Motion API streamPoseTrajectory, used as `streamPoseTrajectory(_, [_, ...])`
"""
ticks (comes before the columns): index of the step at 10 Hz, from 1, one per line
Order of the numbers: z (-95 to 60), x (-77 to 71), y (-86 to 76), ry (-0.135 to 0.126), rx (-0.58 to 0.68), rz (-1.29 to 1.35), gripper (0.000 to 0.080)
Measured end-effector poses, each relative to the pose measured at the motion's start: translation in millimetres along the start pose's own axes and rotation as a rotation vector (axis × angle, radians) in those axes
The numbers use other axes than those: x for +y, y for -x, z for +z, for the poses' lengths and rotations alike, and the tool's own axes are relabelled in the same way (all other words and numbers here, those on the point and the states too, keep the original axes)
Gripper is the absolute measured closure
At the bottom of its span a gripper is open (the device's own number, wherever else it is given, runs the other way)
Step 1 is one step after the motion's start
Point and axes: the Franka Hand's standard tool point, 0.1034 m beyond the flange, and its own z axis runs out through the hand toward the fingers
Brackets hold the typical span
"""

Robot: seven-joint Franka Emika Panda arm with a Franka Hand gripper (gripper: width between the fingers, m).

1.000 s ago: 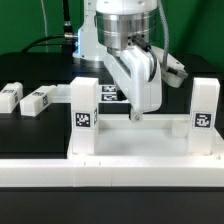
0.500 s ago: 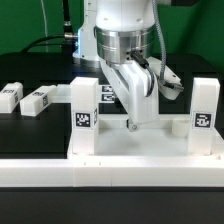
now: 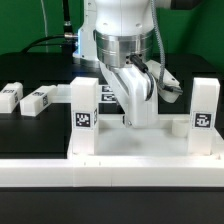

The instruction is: Assemble desk

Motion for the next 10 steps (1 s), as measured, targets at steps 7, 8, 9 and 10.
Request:
streamPoseTrajectory(7, [-0.2,1.3,-4.8,-0.001,0.002,0.016,0.0706])
streamPoseTrajectory(8, [-0.2,1.3,-4.8,-0.001,0.002,0.016,0.0706])
streamPoseTrajectory(9, [-0.2,1.3,-4.8,-0.001,0.002,0.016,0.0706])
streamPoseTrajectory(10, [-0.5,2.4,-6.0,0.001,0.001,-0.005,0.0706])
